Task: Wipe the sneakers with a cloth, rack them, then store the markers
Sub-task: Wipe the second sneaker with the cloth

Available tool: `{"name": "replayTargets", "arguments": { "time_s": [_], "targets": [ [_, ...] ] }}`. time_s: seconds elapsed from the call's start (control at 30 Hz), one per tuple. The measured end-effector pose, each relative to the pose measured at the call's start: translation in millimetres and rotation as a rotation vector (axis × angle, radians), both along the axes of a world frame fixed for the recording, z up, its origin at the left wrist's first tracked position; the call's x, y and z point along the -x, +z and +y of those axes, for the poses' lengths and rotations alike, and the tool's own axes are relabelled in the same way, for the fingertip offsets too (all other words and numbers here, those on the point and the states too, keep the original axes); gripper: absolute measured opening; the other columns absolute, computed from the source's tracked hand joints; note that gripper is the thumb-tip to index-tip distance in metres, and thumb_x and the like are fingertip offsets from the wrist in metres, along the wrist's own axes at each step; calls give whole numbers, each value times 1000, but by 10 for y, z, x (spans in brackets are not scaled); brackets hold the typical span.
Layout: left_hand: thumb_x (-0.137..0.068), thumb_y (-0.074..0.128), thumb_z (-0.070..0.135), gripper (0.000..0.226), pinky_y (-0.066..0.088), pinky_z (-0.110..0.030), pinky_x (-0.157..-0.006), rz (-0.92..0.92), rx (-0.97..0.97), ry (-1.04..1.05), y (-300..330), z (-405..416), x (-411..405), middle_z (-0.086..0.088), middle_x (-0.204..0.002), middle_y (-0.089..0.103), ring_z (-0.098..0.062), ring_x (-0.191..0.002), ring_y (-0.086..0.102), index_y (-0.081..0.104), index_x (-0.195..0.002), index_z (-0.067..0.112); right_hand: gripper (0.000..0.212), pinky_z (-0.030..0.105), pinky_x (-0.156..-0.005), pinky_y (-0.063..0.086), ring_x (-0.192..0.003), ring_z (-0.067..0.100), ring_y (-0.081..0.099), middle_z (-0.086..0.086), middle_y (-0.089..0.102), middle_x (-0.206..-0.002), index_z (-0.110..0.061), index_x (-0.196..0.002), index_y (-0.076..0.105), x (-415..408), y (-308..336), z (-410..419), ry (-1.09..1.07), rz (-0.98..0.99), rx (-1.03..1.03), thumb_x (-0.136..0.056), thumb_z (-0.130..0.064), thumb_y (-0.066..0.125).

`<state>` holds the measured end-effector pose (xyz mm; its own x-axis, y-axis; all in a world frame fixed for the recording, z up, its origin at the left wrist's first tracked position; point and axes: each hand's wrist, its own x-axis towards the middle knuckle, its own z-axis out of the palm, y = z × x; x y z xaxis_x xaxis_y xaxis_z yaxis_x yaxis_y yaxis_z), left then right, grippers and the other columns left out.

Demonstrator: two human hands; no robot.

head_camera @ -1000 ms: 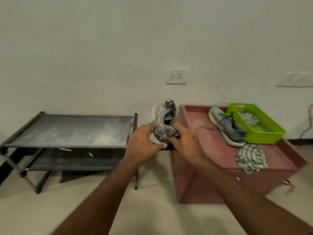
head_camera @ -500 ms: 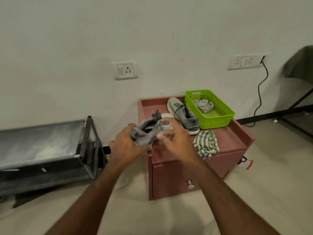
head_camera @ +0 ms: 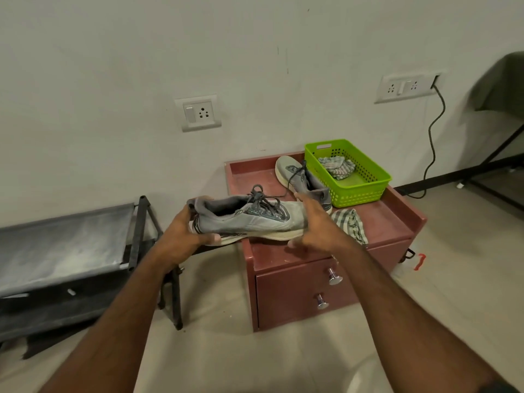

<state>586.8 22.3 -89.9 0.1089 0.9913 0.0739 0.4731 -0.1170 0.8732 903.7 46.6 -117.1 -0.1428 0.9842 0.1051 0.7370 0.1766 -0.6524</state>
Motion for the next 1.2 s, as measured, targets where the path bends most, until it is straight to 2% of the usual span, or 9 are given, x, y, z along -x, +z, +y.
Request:
{"name": "replayTargets", "arguments": {
  "time_s": [0.07,0.17,0.3,0.37,0.53,0.73,0.9,1.07,1.2],
  "targets": [
    [-74,85,6,78,44,-25,-98,2,0,65,-30,23,-11,12,-122,58,6,-107,55,46,-137,29,130,34,-116,31,-144,23,30,8,30,-156,-18,-154,23,-1,1,5,-62,6,20,-48,-30,98],
    [-74,86,13,81,47,-41,-98,14,-89,212,-79,72,-87,-3,-131,54,-22,-117,52,46,-142,31,129,34,-108,39,-132,24,40,10,35,-144,-20,-148,35,-22,4,-43,-118,-65,104,-39,-50,96],
    [-75,86,16,89,44,-18,-95,-54,-124,167,-89,101,-280,4,-143,49,-12,-122,51,38,-148,34,75,20,-76,51,-94,10,65,-7,68,-101,-25,-108,69,-93,-36,-151,-66,-20,177,-44,-55,93],
    [-74,88,24,100,36,-25,-106,-37,-111,151,-112,122,-329,1,-150,42,-13,-135,42,28,-153,37,63,20,-79,55,-87,3,70,-14,75,-91,-24,-103,74,-148,-79,-179,-66,113,286,-49,-49,95],
    [-72,84,51,106,32,-56,-112,202,-80,208,-153,160,-353,0,-149,38,-25,-138,34,20,-154,33,82,29,-89,52,-99,11,64,-7,68,-109,-19,-121,65,-272,-125,-133,-241,172,211,-49,-44,96],
    [-62,85,61,82,30,-47,-103,348,-157,212,-97,148,-401,1,-140,37,-24,-134,33,47,-129,33,93,33,-98,49,-115,15,60,-5,63,-128,-27,-139,55,-307,-178,-136,-166,85,168,-55,-47,90],
    [-63,92,42,81,50,-25,-81,120,-129,101,-107,136,-469,3,-116,57,-23,-110,60,38,-119,24,127,47,-111,38,-140,25,37,-2,42,-149,-32,-144,36,-514,-206,-127,-334,-73,139,-32,-57,90],
    [-53,75,79,102,45,-56,-100,225,-231,9,-73,145,-500,4,-129,54,-24,-121,51,26,-139,56,121,49,-114,35,-150,29,19,2,23,-163,-29,-149,31,-675,-379,-256,-322,-323,249,-47,-48,94],
    [-56,66,84,88,44,-54,-97,353,-313,-2,-2,127,-493,4,-128,50,-21,-118,44,45,-130,41,102,44,-114,36,-146,31,26,3,26,-162,-38,-148,37,-646,-367,-249,-298,-434,206,-62,-37,90]
  ]
}}
